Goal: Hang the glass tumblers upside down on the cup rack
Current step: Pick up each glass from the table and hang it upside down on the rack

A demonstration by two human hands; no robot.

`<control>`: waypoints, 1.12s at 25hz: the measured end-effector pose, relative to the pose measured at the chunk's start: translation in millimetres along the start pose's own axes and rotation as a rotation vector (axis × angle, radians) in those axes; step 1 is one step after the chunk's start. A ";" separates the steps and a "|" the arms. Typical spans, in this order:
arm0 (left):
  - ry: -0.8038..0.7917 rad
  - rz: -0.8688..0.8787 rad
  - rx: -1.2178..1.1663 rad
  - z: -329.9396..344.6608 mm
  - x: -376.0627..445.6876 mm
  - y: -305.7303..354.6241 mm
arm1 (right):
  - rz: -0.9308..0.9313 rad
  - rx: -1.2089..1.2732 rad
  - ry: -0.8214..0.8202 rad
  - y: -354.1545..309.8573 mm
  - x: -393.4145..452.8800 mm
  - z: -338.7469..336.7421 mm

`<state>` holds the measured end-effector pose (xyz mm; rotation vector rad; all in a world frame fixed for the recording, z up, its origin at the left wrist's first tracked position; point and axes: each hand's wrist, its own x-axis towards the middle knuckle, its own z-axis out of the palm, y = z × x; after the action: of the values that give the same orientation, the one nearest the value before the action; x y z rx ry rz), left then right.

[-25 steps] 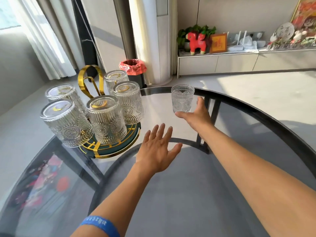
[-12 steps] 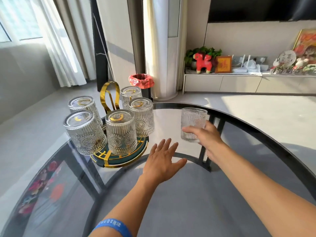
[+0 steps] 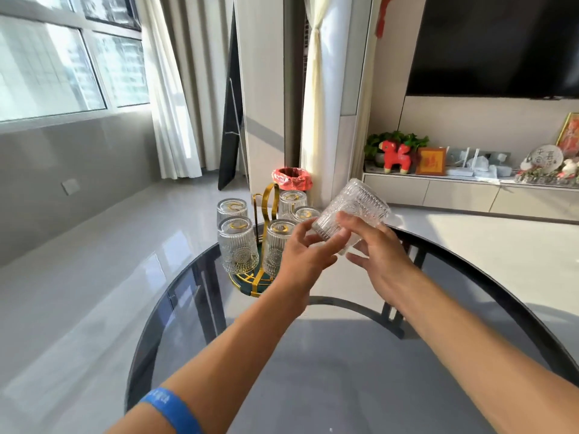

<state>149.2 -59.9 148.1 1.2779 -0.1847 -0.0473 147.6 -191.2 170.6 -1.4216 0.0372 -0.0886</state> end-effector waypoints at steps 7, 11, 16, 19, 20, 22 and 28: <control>0.240 0.154 -0.240 -75.0 4.8 70.7 | -0.104 -0.244 -0.052 -26.9 19.1 69.1; 0.352 0.213 -0.139 -122.0 34.4 96.1 | -0.469 -0.882 -0.051 -26.6 63.2 100.2; 0.447 0.228 0.253 -156.6 86.6 106.4 | -0.441 -1.257 -0.251 -8.6 107.2 114.5; 0.426 0.244 0.529 -156.6 119.7 107.4 | -0.537 -1.250 -0.190 -2.9 114.2 110.0; 0.404 0.251 0.637 -153.7 130.4 107.4 | -0.560 -1.251 -0.177 -2.3 114.2 109.8; 0.349 0.245 0.856 -144.9 153.6 106.0 | -0.587 -1.255 -0.167 0.6 112.4 111.2; 0.216 0.113 1.258 -129.2 202.2 92.0 | -0.617 -1.225 -0.151 2.0 114.3 108.3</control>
<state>363.2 61.3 222.7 2.5037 -0.0873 0.3581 270.1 -93.8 187.9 -2.6158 -0.5637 -0.5352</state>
